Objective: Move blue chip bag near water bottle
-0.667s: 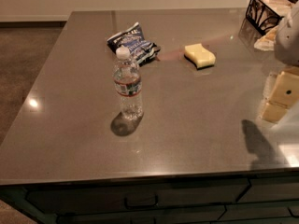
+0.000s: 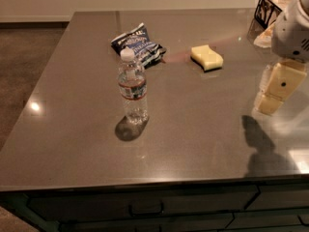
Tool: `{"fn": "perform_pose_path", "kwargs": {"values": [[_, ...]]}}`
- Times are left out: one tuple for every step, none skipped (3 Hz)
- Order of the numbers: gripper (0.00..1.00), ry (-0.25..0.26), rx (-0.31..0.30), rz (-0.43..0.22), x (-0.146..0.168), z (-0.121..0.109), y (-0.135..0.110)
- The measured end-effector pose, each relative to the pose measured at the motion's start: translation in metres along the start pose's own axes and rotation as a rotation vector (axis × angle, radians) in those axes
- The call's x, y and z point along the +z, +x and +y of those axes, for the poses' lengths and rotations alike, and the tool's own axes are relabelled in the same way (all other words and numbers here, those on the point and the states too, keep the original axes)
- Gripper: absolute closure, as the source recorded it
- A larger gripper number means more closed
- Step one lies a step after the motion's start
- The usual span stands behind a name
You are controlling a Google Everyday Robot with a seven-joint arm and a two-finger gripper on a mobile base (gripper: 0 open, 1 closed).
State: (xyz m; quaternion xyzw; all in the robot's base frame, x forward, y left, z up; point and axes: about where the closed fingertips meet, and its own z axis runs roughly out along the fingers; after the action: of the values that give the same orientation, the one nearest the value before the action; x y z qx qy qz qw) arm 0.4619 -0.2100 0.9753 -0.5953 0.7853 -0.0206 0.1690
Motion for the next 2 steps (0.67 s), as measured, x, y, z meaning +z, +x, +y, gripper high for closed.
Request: {"fn": "perform_pose_path", "kwargs": {"values": [[0.00,0.010,0.023,-0.055,0.021,-0.041,-0.022],[0.00,0.031,0.037,-0.119,0.045,-0.082,-0.060]]}}
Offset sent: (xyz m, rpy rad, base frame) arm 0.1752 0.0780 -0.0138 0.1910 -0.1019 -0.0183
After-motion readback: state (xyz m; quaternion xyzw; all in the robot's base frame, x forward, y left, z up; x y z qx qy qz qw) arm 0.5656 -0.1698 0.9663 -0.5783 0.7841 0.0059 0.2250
